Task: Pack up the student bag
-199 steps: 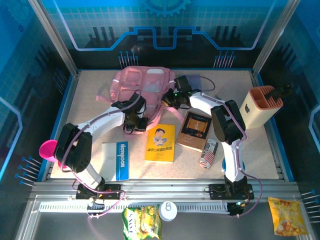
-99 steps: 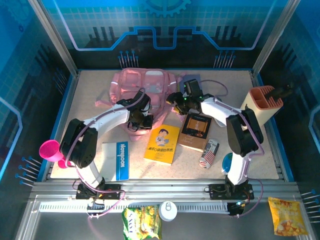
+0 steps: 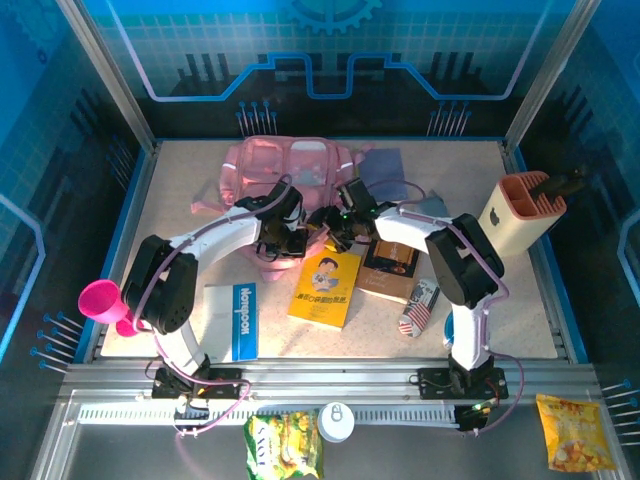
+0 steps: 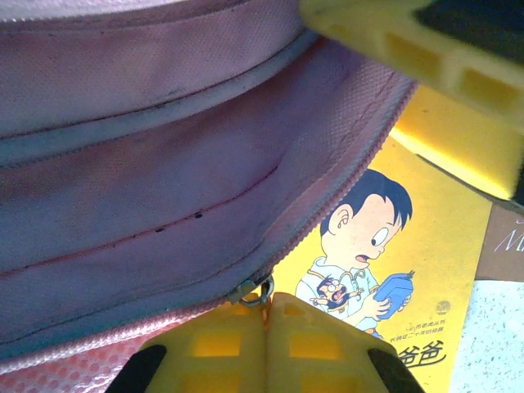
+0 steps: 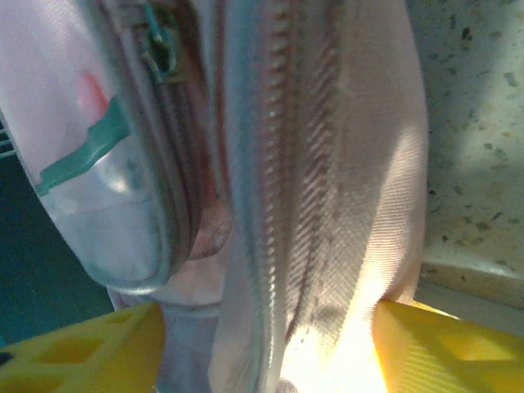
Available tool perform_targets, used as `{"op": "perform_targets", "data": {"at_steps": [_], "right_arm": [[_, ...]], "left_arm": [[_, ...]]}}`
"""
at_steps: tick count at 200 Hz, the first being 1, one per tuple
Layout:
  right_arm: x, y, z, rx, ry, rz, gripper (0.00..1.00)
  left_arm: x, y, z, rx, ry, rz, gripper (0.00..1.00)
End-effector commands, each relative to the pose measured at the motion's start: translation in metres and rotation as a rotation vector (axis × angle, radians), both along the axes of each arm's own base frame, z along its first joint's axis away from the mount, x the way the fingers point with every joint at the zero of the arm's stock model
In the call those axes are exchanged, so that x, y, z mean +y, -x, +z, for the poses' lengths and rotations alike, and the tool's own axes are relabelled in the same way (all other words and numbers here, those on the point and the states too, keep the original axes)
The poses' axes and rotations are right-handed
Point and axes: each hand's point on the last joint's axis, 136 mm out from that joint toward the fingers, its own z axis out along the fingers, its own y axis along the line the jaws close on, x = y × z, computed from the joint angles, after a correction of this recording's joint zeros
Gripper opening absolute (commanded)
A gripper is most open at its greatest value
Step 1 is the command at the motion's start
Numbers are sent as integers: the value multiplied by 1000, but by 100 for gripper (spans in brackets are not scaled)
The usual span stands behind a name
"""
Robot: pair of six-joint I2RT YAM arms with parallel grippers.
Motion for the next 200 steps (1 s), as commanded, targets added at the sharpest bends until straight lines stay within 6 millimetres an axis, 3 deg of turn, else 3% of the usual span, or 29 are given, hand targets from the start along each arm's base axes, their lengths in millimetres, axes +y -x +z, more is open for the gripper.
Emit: {"op": "perform_targets", "data": {"at_steps": [1,38,74,124,163,200], "right_arm": [[3,-1,-10,32,9,-33,61],[6,-6,-9,4,22,-4,38],[2,-25,19,-118,44,35,11],[-20,-46,65,-256,66,47,5],[-48,-62,68,-261,90,6,6],[-50,-86,67,-281,84,35,7]], "left_arm": [[-15,0,14,-14,49,-45,0],[-14,-2,18,-30,48,-37,0],[0,-1,19,-32,-2,-41,0],[57,16,13,-9,-87,37,0],[95,30,11,-5,-127,139,0],[97,38,-2,28,-110,161,0]]}}
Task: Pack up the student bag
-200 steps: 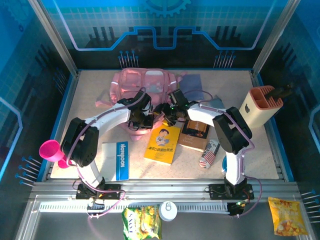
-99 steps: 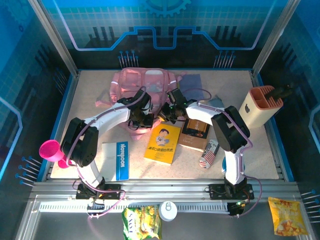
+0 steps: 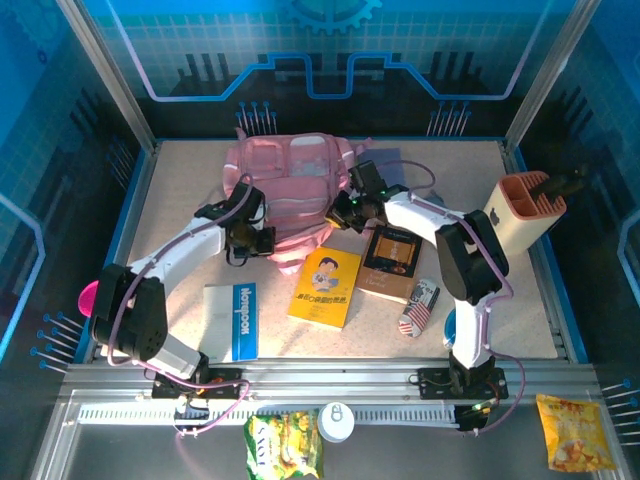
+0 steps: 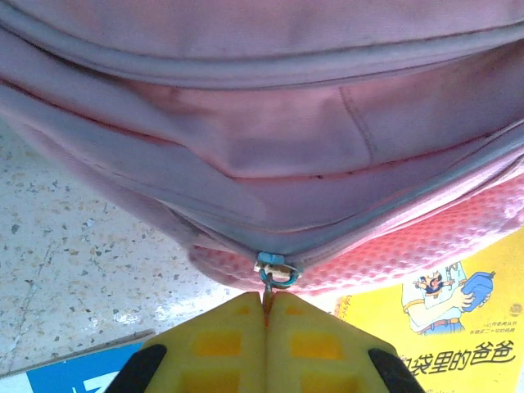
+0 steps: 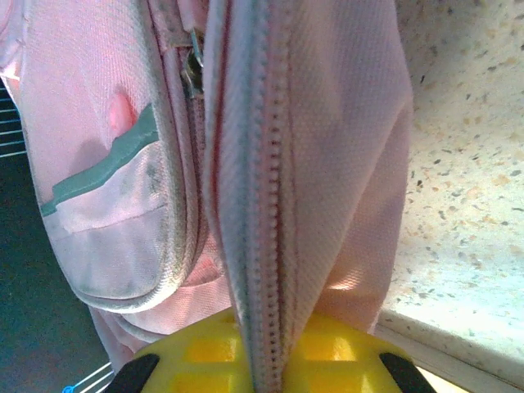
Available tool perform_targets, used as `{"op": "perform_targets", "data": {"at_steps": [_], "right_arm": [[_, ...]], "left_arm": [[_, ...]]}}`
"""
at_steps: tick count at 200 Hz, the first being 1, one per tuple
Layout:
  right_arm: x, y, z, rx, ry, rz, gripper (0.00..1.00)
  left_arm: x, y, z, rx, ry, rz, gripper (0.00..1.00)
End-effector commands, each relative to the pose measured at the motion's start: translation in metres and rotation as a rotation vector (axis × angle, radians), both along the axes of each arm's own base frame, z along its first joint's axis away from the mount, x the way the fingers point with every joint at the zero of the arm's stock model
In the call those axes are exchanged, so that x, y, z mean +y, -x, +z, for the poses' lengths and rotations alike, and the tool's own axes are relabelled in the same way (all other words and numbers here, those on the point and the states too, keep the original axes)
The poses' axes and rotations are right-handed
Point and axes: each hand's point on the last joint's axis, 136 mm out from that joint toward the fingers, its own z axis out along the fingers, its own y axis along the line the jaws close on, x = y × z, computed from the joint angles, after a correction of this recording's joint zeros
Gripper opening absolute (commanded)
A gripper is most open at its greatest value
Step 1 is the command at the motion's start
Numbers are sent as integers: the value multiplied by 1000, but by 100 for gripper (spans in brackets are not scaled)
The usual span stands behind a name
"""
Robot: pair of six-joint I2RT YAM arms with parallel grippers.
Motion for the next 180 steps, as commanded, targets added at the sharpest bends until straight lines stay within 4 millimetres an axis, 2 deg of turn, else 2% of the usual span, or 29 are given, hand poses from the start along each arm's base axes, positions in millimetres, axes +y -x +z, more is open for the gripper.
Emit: {"op": "perform_targets", "data": {"at_steps": [1,28,43,56,65,79,110,118,122,143,180], "right_arm": [[-16,-51,36,-162,-7,-24,7],[-5,-79,36,-189,-25,48,9],[-2,-86,33,-181,-24,76,11],[-4,-86,34,-179,-22,81,18],[-8,-84,37,-185,-18,76,28],[-18,-76,42,-186,-2,49,45],[-39,-43,47,-138,9,-35,62],[-40,-33,45,-115,-10,-61,65],[-41,-26,37,-89,-14,-72,66],[-33,-4,31,-40,-63,-106,70],[-9,13,19,29,-79,-104,74]], "left_arm": [[16,31,-20,122,-47,28,0],[1,30,-30,133,23,-14,0],[-10,27,-30,130,73,-41,0],[-16,21,-28,125,97,-58,0],[-20,17,-26,119,111,-63,0],[-29,8,-20,105,147,-70,0],[-50,-14,-9,87,225,-87,0],[-53,-18,-6,83,227,-90,0],[-55,-21,-4,78,230,-93,0],[-62,-31,7,49,245,-104,0],[-78,-41,32,0,292,-143,0]]}}
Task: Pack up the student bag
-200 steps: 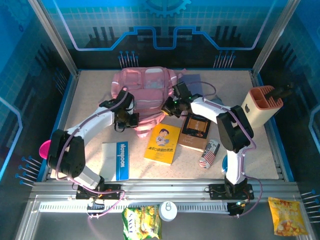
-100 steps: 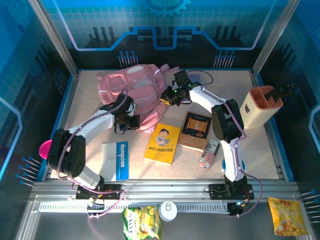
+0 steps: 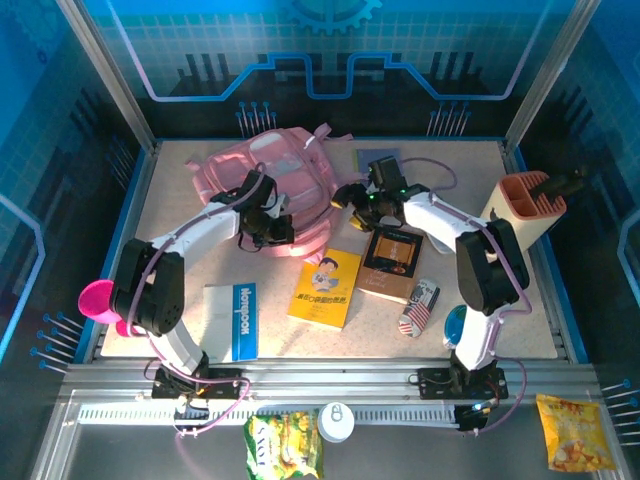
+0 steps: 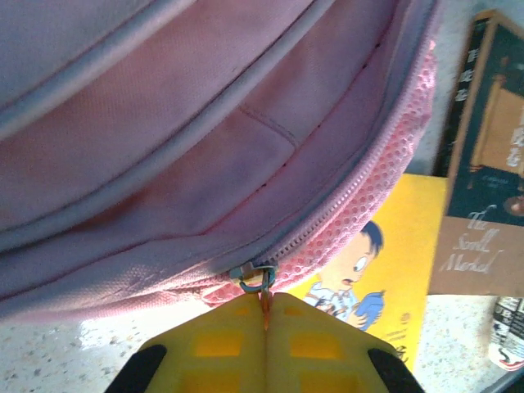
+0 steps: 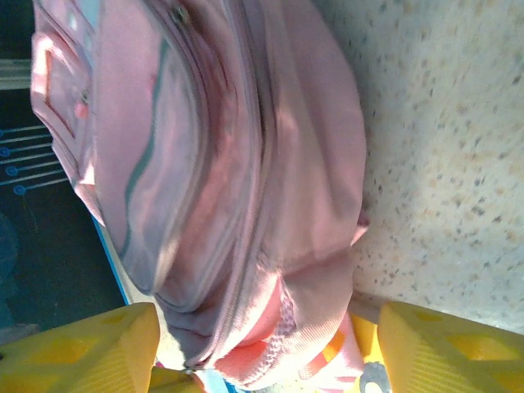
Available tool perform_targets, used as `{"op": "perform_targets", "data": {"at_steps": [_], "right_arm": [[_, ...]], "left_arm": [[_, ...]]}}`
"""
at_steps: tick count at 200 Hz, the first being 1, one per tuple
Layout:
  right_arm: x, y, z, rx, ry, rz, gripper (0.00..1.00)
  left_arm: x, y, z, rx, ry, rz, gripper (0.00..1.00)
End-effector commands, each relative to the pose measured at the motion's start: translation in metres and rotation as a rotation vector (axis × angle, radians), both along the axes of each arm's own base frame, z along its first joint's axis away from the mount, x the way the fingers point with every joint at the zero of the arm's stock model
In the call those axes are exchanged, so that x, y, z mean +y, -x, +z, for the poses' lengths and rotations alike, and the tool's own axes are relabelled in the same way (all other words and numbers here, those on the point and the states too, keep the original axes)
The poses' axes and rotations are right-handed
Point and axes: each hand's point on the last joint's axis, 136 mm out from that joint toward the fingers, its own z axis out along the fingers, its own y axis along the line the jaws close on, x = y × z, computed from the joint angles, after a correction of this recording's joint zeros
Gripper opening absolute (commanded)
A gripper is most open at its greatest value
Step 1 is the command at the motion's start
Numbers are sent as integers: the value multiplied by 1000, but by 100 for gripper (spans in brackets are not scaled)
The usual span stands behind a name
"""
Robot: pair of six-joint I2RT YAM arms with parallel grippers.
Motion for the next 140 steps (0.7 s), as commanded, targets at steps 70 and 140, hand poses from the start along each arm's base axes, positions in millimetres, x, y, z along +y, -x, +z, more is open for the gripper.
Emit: {"op": "perform_targets", "data": {"at_steps": [70,140], "right_arm": [[43,11,-29,107,4,-35,85],[49,13,-55,178,11,-46,87]], "left_arm": [[-33,-8,25,-24,84,-59,0],[-39,-6,24,-21,85,-70,0]]}}
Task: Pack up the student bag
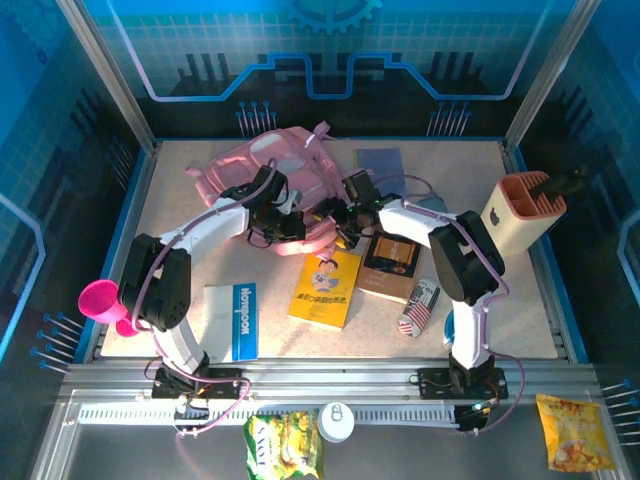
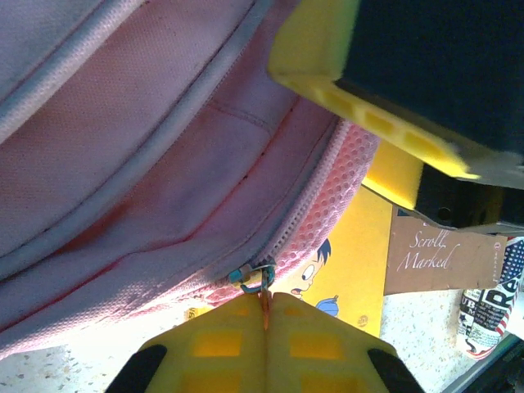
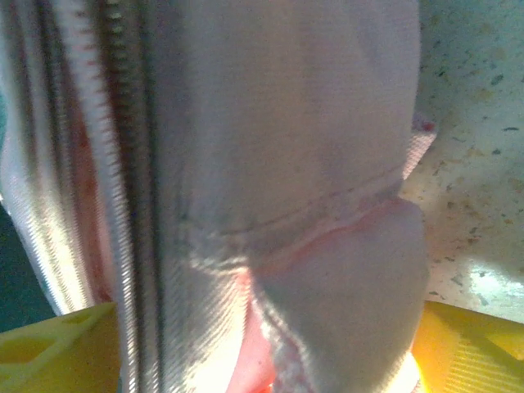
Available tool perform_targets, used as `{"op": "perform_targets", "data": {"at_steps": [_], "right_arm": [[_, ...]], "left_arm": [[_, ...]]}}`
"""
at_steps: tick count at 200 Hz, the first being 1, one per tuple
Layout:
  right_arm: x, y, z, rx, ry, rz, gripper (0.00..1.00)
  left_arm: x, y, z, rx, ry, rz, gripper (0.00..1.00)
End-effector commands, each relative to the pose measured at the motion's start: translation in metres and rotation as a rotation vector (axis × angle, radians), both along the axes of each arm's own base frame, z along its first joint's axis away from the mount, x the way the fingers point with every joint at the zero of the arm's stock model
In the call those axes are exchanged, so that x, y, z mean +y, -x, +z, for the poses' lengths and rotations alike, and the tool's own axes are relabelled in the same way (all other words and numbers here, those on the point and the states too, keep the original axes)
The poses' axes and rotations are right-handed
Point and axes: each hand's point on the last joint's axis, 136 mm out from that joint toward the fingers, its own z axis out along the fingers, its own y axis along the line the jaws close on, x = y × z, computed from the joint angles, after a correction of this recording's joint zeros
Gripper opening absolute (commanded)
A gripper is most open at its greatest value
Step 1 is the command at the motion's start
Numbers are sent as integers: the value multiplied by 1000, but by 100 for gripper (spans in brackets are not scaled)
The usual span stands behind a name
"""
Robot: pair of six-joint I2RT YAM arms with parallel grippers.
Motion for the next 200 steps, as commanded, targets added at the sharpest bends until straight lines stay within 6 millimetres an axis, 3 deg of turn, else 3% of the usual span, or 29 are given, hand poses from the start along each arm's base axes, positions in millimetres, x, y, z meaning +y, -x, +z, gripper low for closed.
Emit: {"op": "perform_targets", "data": {"at_steps": [1,22,44,64,93,141,200], "right_arm": [[9,0,-3,24,-2,-4,87],[10,-5,-4,14,2,0,81],[10,-12,1,-19,17,10,63],[2,-19,12,-69,40,7,47],[-6,-29,33,-171,45,12,32],[-24,-33,48,-222,87,4,25],[-36,-35,58,-245,112,-13,24]], "left_arm": [[-12,-3,18,-16,56,-15,0],[-11,-2,18,-15,51,-16,0],[-7,2,15,-5,29,-19,0],[1,8,10,1,-17,-29,0],[22,22,-6,38,-112,-36,0],[64,34,-24,80,-267,-4,0],[106,16,-31,88,-312,154,0]]}}
